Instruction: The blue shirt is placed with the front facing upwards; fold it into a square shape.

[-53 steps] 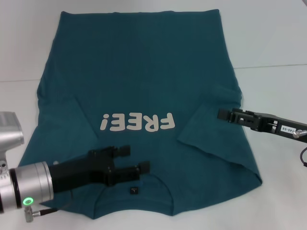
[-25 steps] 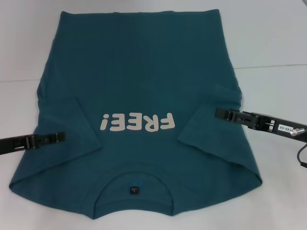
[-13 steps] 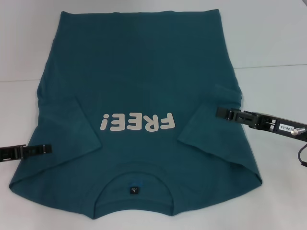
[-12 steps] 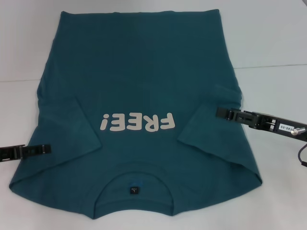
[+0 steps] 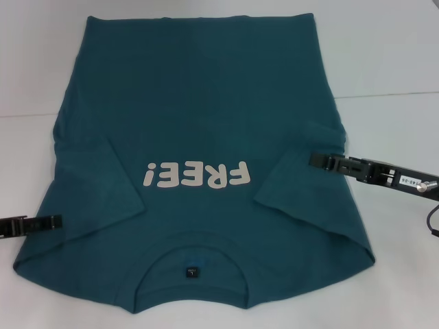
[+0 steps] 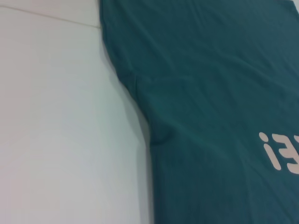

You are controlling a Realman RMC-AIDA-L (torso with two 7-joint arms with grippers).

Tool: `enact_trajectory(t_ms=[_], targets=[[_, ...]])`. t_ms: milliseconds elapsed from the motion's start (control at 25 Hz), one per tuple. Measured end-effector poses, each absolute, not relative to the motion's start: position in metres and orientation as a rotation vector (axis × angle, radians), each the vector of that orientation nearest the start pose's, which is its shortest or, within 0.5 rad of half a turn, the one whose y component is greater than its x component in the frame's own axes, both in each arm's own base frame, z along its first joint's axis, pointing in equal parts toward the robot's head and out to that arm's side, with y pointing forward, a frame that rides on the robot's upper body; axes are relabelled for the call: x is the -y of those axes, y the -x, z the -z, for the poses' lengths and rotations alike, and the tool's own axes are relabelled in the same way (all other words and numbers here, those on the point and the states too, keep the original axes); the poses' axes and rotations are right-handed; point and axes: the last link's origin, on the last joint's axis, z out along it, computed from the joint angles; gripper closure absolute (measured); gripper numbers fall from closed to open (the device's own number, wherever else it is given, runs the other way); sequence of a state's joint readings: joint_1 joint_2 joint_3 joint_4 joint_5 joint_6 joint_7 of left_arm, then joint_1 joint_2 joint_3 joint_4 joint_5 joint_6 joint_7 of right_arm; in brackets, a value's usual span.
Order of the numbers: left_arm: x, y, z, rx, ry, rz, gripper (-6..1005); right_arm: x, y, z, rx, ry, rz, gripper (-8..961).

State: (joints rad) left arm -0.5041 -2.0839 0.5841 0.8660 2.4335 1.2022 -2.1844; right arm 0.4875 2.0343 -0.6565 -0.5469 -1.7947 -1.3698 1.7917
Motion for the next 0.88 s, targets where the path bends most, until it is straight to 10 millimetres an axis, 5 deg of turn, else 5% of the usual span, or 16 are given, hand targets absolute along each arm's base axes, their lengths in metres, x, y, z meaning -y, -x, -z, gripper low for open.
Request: enact_trajectory(t_ms=[880], targets=[[-0.3484,0.3394,-0.0426,1.475,2.124,0.174,80,-0.3482,-0.2940,-0.0226,-1.324,2.239,-0.955,21]])
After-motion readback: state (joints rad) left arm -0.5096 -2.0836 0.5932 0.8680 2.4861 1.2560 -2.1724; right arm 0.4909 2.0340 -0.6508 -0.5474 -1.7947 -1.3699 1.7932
